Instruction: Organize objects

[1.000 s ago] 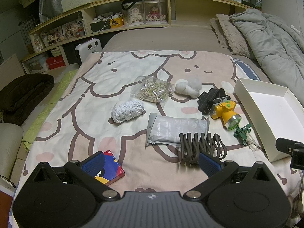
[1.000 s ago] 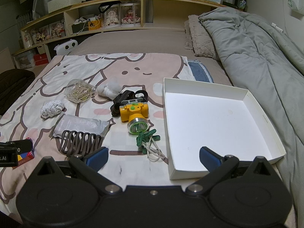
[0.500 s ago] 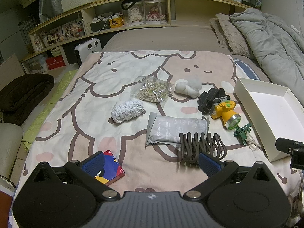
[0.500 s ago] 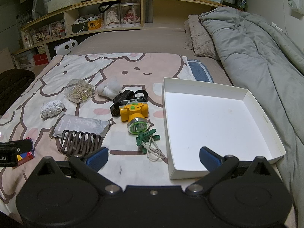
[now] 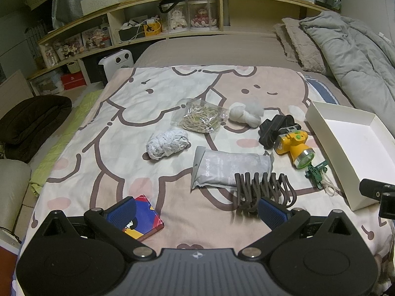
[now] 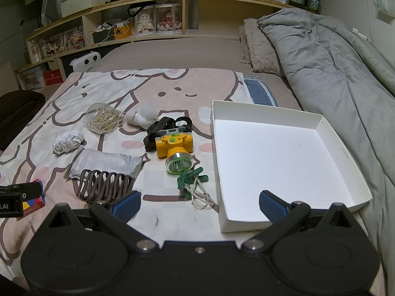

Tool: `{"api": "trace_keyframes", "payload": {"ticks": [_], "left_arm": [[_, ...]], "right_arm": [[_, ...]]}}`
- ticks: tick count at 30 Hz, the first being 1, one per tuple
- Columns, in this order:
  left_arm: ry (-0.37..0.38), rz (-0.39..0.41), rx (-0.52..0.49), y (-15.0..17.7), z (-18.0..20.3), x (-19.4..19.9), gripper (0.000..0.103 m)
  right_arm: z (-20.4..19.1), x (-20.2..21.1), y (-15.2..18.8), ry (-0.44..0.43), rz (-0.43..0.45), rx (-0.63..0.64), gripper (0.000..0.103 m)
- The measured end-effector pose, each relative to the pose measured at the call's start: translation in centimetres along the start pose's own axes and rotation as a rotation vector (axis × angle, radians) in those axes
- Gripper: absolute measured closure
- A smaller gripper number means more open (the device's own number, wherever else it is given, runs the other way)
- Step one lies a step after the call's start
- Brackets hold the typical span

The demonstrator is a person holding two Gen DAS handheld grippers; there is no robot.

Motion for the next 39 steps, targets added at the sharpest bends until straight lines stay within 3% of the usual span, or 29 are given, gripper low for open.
{"api": "trace_keyframes", "payload": {"ticks": [6, 23, 28, 37, 39], "left_arm": [[-0.020, -0.013, 0.044, -0.7, -1.3, -0.2, 0.000], [-0.181, -0.099, 0.176, -3.1, -7.3, -3.3, 0.000], [-0.203, -0.171, 0.199, -3.0, -8.0, -5.4, 0.000], [-0.206, -0.371, 0.312, -1.0, -8.8, -9.7, 0.000], [-0.211, -0.392, 0.331, -0.6, -8.8, -10.3, 0.000]], "right_arm": [[0.2, -0.2, -0.1, -0.015, -0.001, -0.016, 0.000], [-0.5, -2.9, -2.0, -0.118, -0.019, -0.069, 0.000], [-0.2, -4.3, -2.6, -0.183, -0.054, -0.131, 0.000], [-0.8, -7.9, -3.4, -0.303, -0.115, -0.196, 0.001], [-0.8, -8.9, -3.3, -0.350, -0.145, -0.232, 0.006]]}}
Point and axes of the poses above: each gripper's, at about its wrist camera, not at the fingertips, and x roughly against the way its jaws point, z to its right, y to its underside, the point moved 3 cm from there along -x, roughly the way its jaws point, and after that the axes turned 10 degrees about -y, right-handed, at the moved point
